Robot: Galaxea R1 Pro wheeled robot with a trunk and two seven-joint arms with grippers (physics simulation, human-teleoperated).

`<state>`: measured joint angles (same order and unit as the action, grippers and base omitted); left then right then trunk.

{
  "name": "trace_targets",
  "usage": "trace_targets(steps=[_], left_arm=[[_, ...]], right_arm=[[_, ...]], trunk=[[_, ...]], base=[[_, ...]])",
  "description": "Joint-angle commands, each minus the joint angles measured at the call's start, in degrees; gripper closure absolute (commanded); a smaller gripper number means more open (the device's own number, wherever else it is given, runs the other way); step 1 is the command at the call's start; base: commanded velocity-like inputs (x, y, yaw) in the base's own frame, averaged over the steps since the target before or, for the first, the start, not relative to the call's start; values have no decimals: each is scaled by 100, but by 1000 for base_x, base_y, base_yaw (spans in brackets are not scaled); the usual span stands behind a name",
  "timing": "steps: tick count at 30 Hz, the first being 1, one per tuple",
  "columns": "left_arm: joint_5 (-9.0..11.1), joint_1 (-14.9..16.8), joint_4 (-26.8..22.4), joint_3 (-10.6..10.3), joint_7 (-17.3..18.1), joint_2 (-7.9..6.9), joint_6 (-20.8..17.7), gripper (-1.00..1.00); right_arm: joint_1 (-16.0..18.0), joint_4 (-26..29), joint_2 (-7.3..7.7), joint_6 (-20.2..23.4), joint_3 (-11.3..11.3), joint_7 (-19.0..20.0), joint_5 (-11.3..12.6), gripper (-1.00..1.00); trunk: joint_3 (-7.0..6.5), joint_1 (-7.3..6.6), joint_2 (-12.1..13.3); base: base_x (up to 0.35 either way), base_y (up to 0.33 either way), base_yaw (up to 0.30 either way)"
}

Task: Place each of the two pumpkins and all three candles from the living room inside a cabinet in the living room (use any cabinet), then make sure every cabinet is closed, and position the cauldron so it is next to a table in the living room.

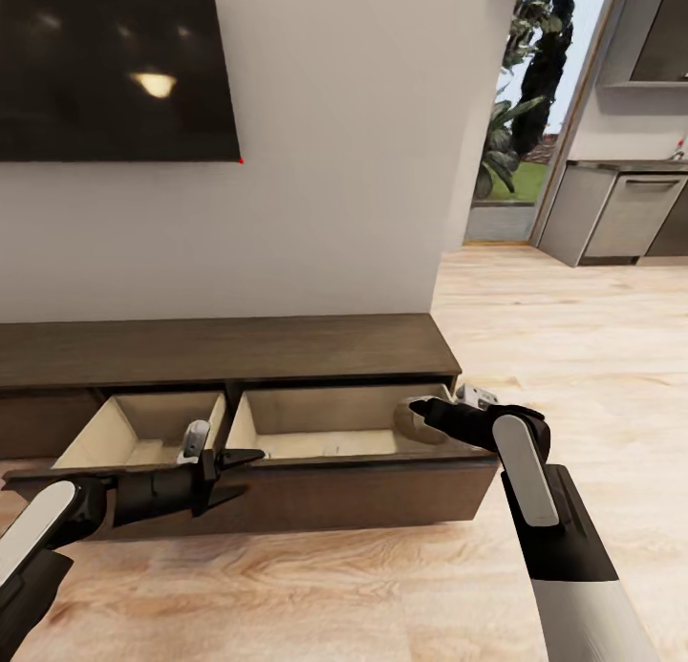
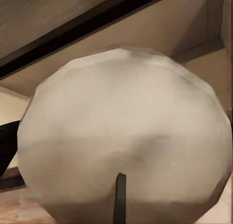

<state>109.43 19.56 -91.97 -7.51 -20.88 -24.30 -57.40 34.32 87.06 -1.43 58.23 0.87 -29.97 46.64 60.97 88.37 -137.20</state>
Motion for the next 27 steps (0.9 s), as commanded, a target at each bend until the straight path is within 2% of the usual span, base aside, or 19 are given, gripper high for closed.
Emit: trace_targets(steps=[1,11,21,27], left_arm=[[61,4,-5,-4,-57,-4,1,-100],[61,4,-5,-4,-57,-4,1,-100],[61,4,-4,-4,-57,-4,1,-100],[61,4,-4,-4,-57,-4,1,-100]], right_arm=[[4,4,1,5,1,-61,64,100],[4,4,-5,5,-5,-53,72,100],[4,-167,-26,48,27,-70,64,100],[4,-492,-38,57,44,-83,24,100]], trunk=[[5,1,-2],[5,1,-2],[5,1,-2],[5,1,-2]], base=[[228,-181,0],[229,-73,0],[125,-1,0],[58,0,0]])
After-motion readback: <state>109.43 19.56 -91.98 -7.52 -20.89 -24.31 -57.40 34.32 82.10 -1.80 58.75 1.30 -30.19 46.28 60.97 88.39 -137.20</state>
